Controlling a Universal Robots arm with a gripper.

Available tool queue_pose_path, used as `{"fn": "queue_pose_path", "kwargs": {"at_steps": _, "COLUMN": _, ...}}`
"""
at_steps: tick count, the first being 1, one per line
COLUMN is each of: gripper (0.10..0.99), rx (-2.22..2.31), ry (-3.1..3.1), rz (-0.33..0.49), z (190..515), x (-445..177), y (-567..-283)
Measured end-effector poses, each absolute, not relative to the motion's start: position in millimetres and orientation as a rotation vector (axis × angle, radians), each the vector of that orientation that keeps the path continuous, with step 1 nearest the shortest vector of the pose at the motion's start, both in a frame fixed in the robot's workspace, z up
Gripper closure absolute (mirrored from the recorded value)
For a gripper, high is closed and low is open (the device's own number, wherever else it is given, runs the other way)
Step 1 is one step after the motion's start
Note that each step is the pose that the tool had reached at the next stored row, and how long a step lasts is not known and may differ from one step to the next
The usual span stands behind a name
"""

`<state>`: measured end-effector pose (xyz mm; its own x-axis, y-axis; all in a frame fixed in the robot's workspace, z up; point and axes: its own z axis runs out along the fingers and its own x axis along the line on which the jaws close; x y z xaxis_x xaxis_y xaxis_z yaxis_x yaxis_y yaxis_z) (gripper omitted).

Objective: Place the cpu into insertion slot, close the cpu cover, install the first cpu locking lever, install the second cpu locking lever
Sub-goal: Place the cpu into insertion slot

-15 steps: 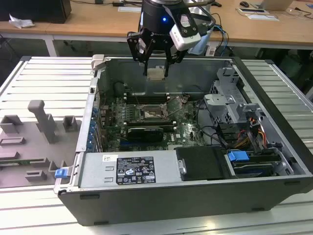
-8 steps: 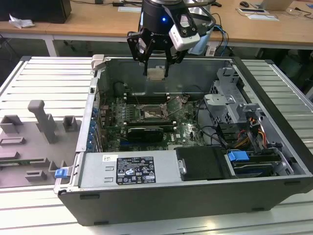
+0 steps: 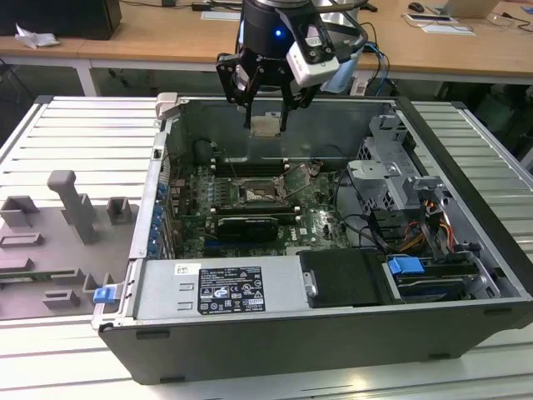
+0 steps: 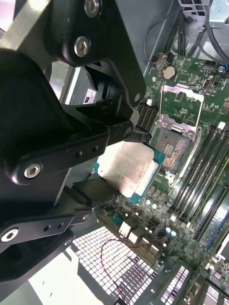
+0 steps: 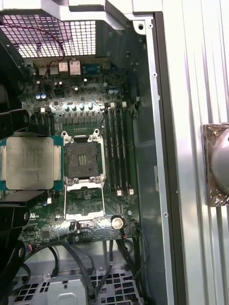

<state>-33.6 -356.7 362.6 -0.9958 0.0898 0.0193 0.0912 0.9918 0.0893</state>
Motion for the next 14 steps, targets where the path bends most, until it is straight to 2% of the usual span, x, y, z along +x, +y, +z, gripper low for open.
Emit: {"fn": "queue_pose_path", "kwargs": {"at_steps": 14, "gripper": 0.549, "rx": -0.232, "ry": -3.117, "rz": -0.142, "z": 362.3, "x": -34.1, "y": -356.7}}
